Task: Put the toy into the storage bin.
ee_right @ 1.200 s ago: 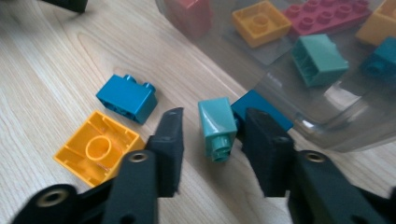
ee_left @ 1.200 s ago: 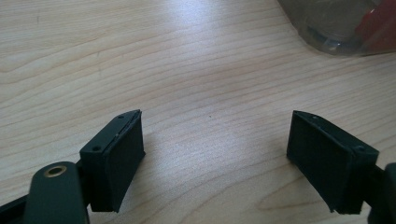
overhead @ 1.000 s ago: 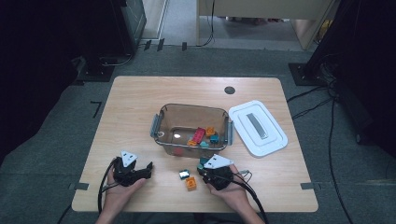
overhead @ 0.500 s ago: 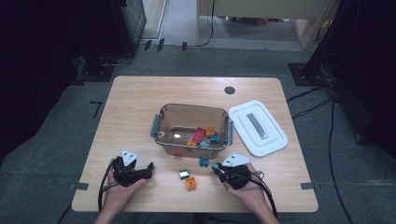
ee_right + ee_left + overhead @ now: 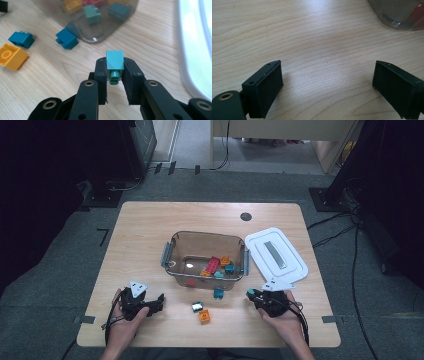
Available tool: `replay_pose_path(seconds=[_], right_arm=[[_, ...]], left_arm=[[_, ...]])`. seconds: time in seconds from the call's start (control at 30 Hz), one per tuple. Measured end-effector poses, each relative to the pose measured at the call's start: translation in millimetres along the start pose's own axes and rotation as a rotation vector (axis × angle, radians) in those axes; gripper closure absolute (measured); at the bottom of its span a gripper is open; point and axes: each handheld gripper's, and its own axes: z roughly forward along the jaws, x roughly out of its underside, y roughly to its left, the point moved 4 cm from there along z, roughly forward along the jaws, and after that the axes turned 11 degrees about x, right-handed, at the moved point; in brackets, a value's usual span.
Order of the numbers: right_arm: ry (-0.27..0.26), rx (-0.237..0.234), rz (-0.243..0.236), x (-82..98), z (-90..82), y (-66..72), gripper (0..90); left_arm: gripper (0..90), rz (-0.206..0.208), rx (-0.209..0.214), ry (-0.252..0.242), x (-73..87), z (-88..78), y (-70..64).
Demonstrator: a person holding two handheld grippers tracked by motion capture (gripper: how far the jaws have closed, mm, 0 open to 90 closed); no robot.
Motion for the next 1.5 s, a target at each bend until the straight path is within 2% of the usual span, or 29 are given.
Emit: replay_pose_path(seconds=[0.43,0.7,1.13,1.5], right_arm=[[0.007,0.042,0.06,-4.6,-11.4,-32.5,75.9],[-0.002,0.059,0.063,-14.3,-18.2,-45.0,75.9],[-0.024,0.073,0.037,-44.1,-30.8,-52.9,76.0],[-0.056,0.052,0.006,-80.5,-39.6,-49.1,76.2]], left_arm=[[8.7,-0.003,-0.004,0.001,-0.4,0.4,-0.1],[8.7,-0.003,-0.004,0.0,-0.4,0.4,-0.1],[8.7,-0.003,-0.004,0.0,-0.4,0.5,-0.1],[8.7,-0.003,-0.005,-0.001,-0.4,0.6,-0.1]])
